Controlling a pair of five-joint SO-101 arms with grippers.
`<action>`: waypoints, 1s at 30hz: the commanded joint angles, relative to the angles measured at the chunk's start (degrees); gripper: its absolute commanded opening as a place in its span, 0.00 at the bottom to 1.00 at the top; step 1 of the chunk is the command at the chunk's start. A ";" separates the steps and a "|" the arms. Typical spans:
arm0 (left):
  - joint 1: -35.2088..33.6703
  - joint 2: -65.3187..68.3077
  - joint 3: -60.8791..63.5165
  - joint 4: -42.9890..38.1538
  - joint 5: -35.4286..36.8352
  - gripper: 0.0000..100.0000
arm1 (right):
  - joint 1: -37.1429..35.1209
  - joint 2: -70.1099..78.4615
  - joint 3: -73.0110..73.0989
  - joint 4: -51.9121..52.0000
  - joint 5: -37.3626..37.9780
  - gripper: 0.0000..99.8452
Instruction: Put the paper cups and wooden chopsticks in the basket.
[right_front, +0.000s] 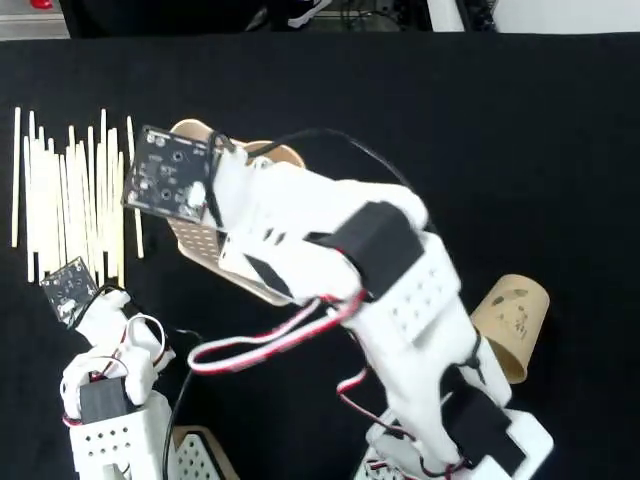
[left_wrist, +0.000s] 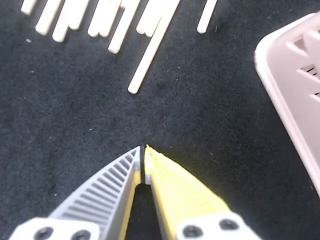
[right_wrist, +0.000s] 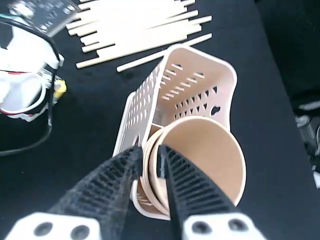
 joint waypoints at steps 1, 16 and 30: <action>0.40 -0.26 0.92 0.26 0.35 0.03 | 0.09 -0.57 -2.15 0.09 0.00 0.09; 0.40 -0.26 0.92 0.26 0.35 0.03 | 37.63 -29.76 27.47 6.33 16.09 0.15; 0.40 -0.26 0.92 0.26 0.35 0.03 | 76.31 -65.27 76.09 5.36 53.98 0.15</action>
